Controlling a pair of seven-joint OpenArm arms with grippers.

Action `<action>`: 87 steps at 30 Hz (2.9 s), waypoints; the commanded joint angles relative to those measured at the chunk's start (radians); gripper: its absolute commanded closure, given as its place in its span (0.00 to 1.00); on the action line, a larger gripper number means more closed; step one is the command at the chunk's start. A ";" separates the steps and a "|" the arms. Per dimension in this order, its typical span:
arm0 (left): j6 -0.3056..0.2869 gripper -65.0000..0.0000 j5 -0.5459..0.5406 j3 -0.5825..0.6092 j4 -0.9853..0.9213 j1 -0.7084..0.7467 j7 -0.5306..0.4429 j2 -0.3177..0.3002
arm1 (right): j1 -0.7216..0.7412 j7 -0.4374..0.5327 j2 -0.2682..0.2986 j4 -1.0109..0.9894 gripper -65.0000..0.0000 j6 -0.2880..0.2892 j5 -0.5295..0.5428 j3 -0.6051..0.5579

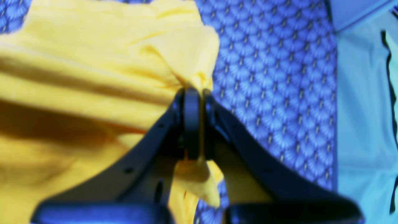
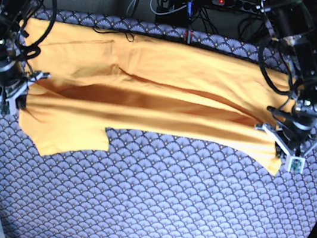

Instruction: Fold the T-shirt properly

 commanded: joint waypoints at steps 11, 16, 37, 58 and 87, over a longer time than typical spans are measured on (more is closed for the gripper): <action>-0.002 1.00 -0.121 0.001 0.134 0.147 -0.022 -0.010 | -0.153 0.027 -0.009 0.105 1.00 -0.009 0.061 0.021; -0.004 1.00 -0.129 -0.017 0.129 0.159 -0.022 -0.012 | -0.201 0.033 -0.049 0.152 1.00 -0.009 0.074 0.071; -0.007 1.00 -0.129 -0.074 0.118 0.150 0.079 -0.030 | -0.322 0.033 -0.085 0.234 1.00 -0.009 0.071 0.097; -0.007 1.00 -0.130 -0.073 0.011 0.185 0.079 -0.033 | -0.349 0.028 -0.114 0.232 1.00 -0.009 0.069 0.143; -0.007 1.00 -0.123 -0.073 0.009 0.216 0.079 -0.035 | -0.388 0.031 -0.112 0.114 1.00 -0.009 0.068 0.145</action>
